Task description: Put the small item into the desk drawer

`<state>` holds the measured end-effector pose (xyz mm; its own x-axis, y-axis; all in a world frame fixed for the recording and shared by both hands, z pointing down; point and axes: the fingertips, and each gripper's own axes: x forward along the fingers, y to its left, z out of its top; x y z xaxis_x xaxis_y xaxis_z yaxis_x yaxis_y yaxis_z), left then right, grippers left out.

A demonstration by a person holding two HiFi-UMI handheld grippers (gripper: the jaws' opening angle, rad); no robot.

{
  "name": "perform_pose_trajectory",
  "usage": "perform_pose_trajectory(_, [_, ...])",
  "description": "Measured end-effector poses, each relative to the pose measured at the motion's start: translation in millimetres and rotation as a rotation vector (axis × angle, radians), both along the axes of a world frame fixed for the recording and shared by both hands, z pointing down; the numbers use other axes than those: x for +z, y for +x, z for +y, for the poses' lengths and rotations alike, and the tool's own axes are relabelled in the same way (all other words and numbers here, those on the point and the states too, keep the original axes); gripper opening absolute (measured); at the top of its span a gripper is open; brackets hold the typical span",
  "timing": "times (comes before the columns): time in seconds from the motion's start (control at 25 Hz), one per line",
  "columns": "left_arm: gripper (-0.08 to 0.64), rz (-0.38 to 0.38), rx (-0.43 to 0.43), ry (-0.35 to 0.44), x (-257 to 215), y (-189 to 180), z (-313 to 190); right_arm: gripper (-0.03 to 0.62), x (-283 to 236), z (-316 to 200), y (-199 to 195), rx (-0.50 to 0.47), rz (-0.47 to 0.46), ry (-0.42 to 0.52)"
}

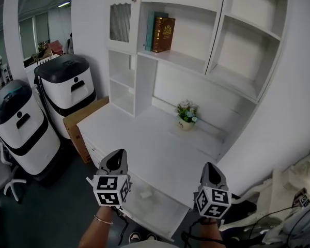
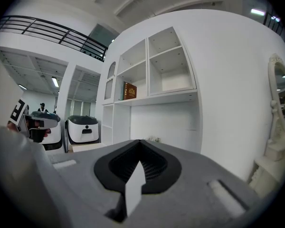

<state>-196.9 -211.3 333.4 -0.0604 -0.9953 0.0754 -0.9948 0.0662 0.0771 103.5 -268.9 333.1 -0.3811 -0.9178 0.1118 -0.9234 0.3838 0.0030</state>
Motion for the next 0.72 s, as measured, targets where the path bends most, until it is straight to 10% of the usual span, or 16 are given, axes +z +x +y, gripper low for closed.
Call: perform_pose_trajectory(0.72, [0.005,0.025,0.059,-0.041,17.1,12.6,2.5,0.005,7.3,19.4,3.1,0.030,-0.033,-0.026])
